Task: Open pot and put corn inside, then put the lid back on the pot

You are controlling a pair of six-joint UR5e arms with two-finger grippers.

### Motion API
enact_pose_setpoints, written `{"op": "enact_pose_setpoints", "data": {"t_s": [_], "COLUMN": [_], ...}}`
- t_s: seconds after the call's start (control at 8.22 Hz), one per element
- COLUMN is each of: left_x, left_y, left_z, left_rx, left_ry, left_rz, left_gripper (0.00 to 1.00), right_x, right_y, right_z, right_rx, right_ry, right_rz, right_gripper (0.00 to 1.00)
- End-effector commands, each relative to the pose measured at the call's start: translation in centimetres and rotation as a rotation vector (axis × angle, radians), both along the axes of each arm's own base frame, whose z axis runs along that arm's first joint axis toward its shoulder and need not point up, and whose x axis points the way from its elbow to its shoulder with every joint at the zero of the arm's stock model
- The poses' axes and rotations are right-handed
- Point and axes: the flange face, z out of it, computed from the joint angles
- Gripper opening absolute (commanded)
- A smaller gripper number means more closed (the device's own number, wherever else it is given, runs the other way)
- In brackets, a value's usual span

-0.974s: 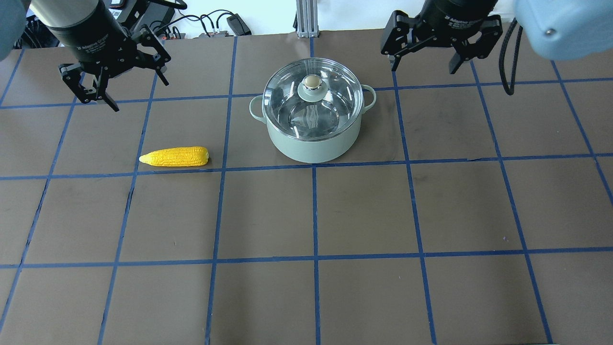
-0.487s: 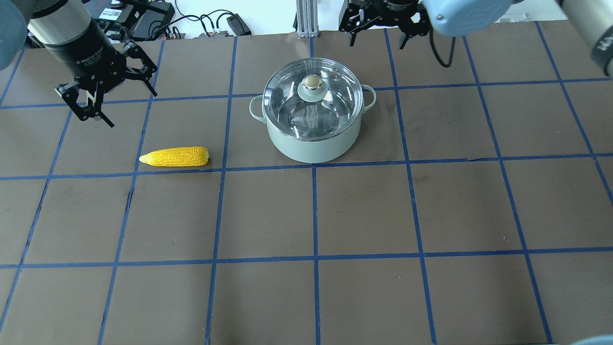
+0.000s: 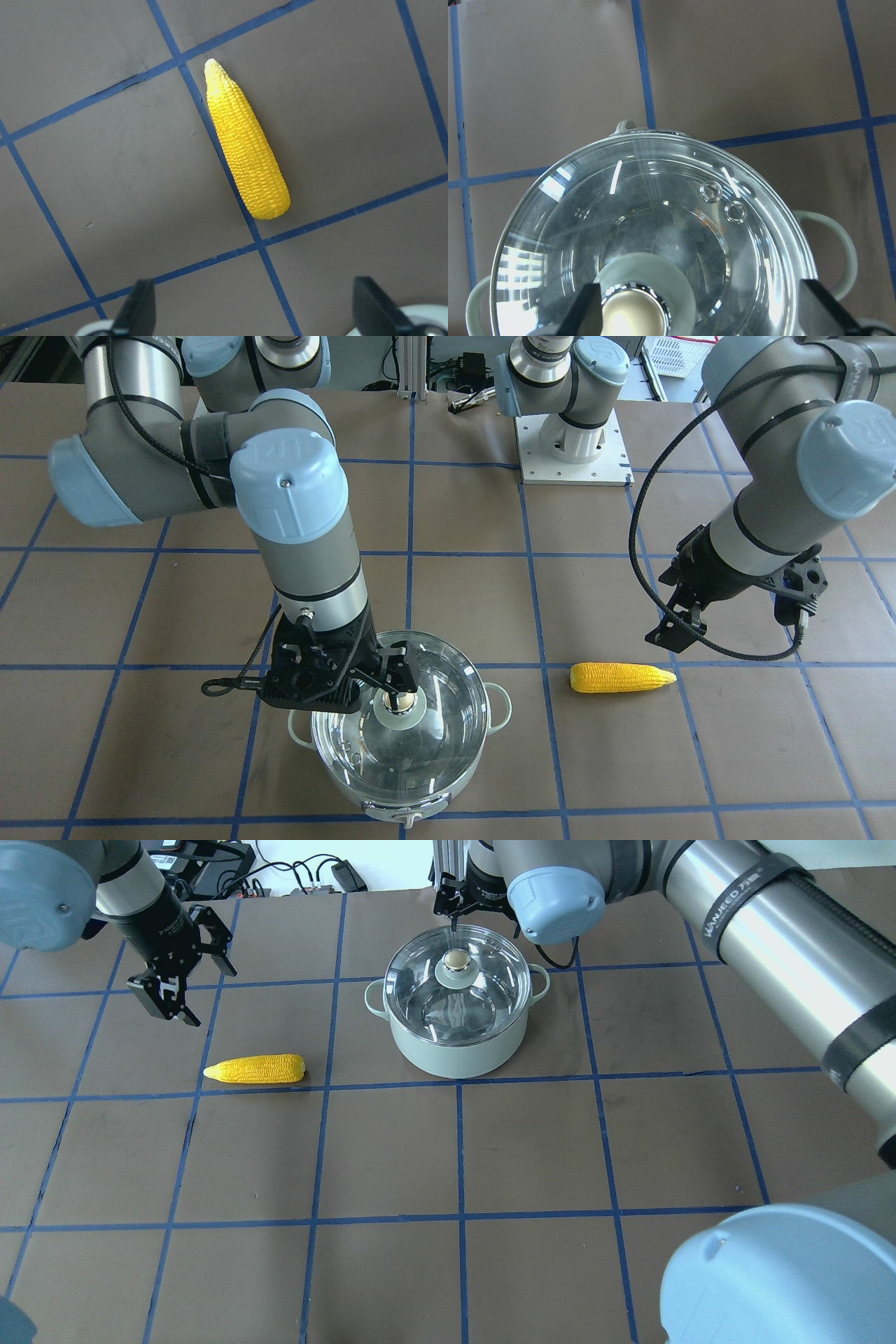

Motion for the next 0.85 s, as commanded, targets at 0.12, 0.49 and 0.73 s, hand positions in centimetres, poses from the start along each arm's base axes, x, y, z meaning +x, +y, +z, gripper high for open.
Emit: {"op": "enact_pose_setpoints", "data": {"t_s": [0.12,0.49,0.73], "left_x": [1.8,2.0,2.1], "left_y": [-1.9,-1.4,-1.7], "left_z": [-3.8,-8.7,-11.2], "left_rx": [0.021,0.012,0.048], "left_ry": [-0.010,-0.006,-0.005], "left_rz": [0.259,0.385,0.449], "left_gripper": [1.00,1.00,1.00], "right_x": [4.1,4.3,4.4], "right_y": [-0.3,0.3,0.6], "right_z": [-3.9,-4.7,-5.3], "right_rx": [-0.024,-0.022,-0.008], "right_ry": [-0.021,0.014,0.025], "right_rz": [-0.014,0.022,0.024], "right_gripper": [1.00,0.91,0.85]}}
